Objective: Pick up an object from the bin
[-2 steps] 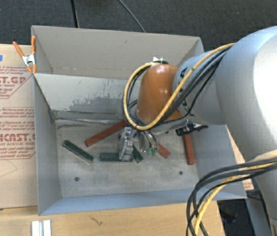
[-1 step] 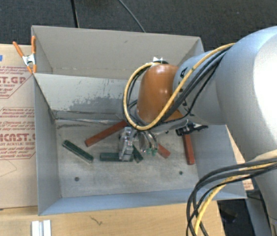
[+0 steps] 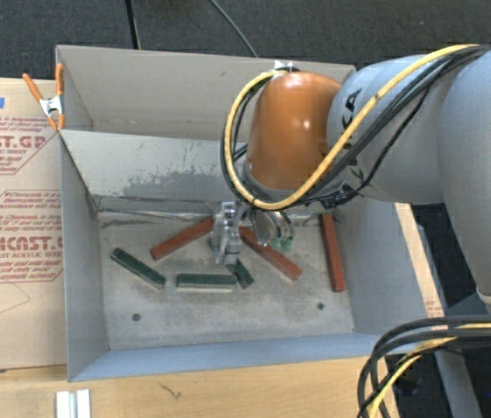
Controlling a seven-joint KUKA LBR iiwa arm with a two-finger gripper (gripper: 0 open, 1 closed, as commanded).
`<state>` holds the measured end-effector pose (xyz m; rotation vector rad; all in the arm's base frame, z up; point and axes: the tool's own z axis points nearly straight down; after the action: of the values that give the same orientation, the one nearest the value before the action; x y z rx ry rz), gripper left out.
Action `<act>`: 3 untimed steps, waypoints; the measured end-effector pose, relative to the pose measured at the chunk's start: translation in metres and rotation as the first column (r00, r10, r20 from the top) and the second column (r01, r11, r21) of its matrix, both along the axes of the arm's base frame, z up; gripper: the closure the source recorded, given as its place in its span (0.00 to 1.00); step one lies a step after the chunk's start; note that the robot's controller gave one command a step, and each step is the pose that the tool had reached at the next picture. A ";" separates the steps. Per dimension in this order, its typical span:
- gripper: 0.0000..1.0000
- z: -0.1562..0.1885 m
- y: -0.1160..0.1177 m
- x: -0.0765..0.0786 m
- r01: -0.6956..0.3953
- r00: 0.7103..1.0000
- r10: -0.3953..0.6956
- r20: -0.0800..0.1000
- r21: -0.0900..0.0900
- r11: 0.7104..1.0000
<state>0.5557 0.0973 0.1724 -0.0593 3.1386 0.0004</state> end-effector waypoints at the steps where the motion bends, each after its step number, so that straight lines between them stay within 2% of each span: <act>1: 1.00 0.000 0.000 0.000 0.000 1.000 0.000 0.000 0.000 1.000; 2: 0.00 -0.035 -0.028 -0.034 0.156 0.988 -0.156 -0.005 -0.001 0.988; 3: 0.00 -0.034 -0.027 -0.033 0.155 0.988 -0.155 -0.003 0.000 0.988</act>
Offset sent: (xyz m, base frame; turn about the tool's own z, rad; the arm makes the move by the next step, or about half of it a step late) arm -0.0332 -0.0281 -0.0335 0.1575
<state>0.5224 0.0699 0.1383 0.1857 3.1365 0.0002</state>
